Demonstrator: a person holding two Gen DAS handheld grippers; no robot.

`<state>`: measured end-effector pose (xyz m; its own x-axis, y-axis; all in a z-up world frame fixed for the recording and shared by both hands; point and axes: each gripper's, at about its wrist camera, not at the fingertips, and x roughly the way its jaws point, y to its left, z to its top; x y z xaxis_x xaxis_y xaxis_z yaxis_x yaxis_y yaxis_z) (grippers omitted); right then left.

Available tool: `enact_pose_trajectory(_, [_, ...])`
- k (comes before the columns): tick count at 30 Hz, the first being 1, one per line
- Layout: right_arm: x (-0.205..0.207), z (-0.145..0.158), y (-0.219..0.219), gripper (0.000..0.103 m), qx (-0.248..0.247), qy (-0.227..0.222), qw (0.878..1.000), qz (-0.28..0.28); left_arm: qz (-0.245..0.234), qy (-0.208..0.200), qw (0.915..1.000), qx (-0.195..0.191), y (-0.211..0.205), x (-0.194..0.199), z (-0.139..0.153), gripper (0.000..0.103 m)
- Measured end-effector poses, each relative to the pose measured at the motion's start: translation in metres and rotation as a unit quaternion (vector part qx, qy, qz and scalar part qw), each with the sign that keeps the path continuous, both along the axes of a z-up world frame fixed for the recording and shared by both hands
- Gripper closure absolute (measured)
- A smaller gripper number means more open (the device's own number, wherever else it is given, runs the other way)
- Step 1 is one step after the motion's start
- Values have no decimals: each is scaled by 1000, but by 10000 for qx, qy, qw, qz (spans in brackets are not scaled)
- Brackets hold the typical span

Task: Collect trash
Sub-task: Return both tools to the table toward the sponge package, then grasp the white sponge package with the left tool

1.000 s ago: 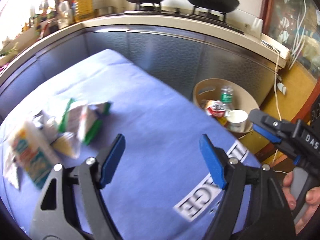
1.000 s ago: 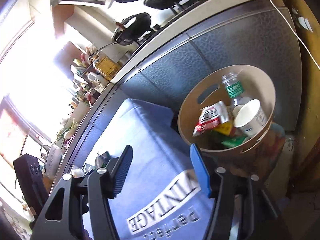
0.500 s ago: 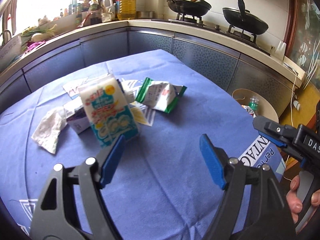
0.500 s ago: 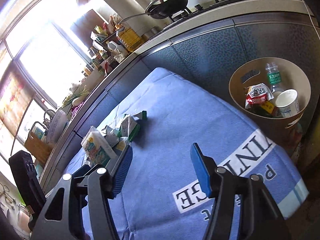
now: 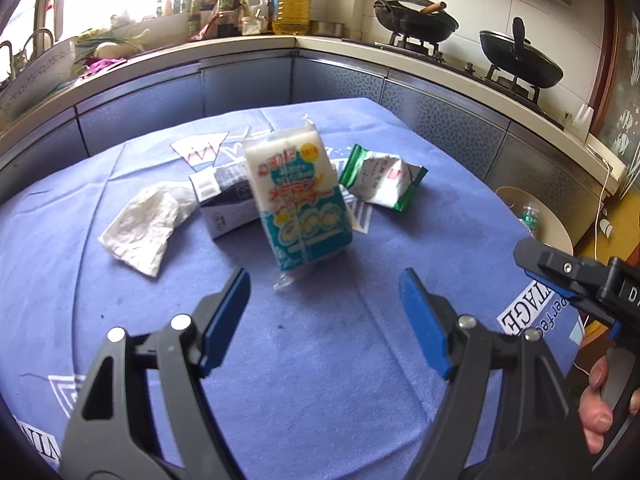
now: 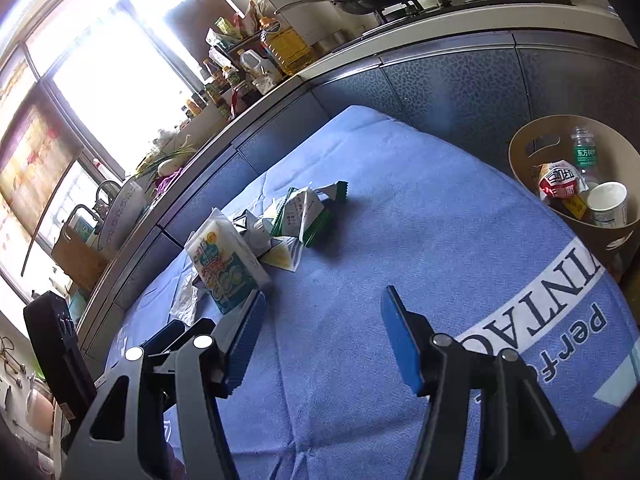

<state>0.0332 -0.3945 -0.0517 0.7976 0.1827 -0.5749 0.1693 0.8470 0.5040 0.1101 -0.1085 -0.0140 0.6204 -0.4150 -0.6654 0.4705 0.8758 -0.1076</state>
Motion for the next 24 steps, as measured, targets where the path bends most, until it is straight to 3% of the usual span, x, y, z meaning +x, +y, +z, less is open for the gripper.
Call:
enact_pose_trajectory(11, [7, 3, 29, 44, -293, 17, 9990, 346, 259, 117, 9995, -114, 32, 8, -9, 30])
enact_pose_trajectory(24, [38, -7, 69, 44, -398, 137, 9943, 982, 1206, 521, 9907, -359, 112, 32, -28, 31])
